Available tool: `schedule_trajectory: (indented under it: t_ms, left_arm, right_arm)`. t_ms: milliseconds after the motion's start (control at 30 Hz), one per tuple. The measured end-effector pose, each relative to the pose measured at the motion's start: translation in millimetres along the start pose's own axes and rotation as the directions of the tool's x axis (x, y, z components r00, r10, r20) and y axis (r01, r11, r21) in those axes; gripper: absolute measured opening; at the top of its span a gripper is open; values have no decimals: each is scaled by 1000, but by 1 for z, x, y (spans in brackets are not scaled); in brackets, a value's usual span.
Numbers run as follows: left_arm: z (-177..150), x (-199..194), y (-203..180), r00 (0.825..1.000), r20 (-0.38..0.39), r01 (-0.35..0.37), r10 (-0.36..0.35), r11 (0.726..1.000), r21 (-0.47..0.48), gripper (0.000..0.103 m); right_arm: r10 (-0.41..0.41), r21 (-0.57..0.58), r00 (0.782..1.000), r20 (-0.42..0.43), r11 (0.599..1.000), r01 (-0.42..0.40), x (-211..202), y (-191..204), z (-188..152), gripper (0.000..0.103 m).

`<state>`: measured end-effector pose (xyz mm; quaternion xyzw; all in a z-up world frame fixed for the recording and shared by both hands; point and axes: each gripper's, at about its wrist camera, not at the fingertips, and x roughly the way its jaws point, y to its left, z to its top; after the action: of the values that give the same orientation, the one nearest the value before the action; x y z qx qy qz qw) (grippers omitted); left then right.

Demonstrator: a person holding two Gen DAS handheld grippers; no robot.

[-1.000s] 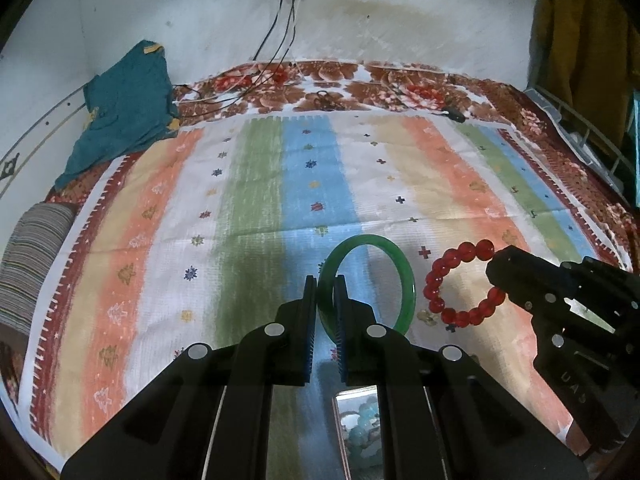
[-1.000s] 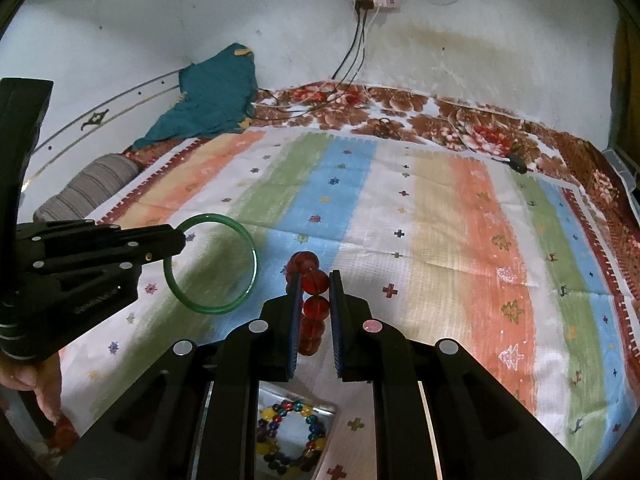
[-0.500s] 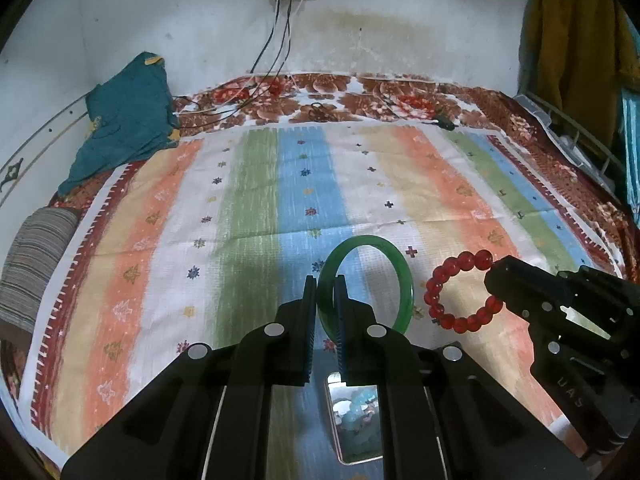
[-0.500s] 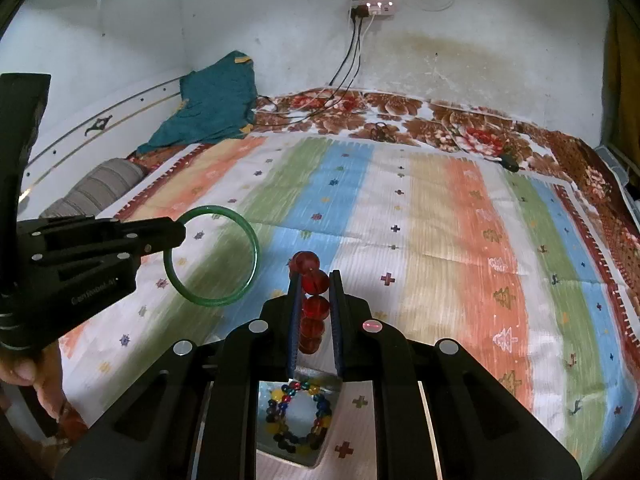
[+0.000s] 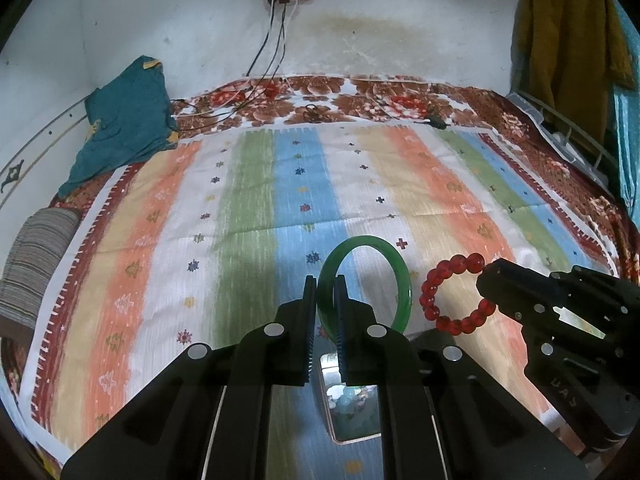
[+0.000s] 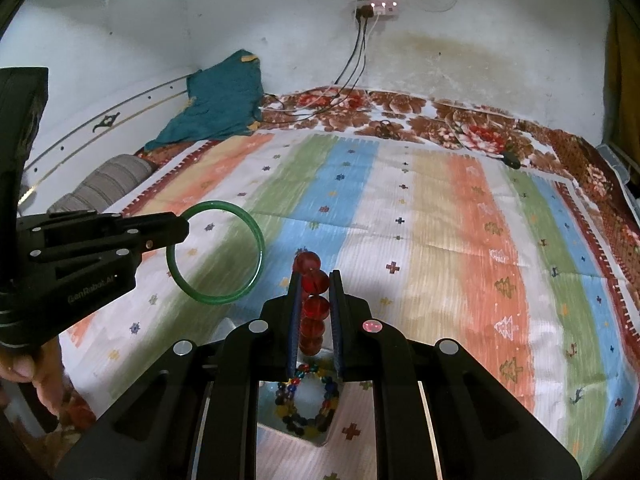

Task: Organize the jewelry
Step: 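Lift both held bracelets and carry them back over the silver tin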

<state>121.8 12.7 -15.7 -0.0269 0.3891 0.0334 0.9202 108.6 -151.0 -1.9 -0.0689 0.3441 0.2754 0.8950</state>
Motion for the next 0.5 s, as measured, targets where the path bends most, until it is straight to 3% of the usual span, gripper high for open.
schedule_trajectory:
  t_ms: [500]
  left_arm:
    - [-22, -10, -13, 1000, -27, 8, -7, 999, 31, 9]
  right_arm:
    - [24, 7, 999, -22, 1000, -24, -14, 7, -18, 14]
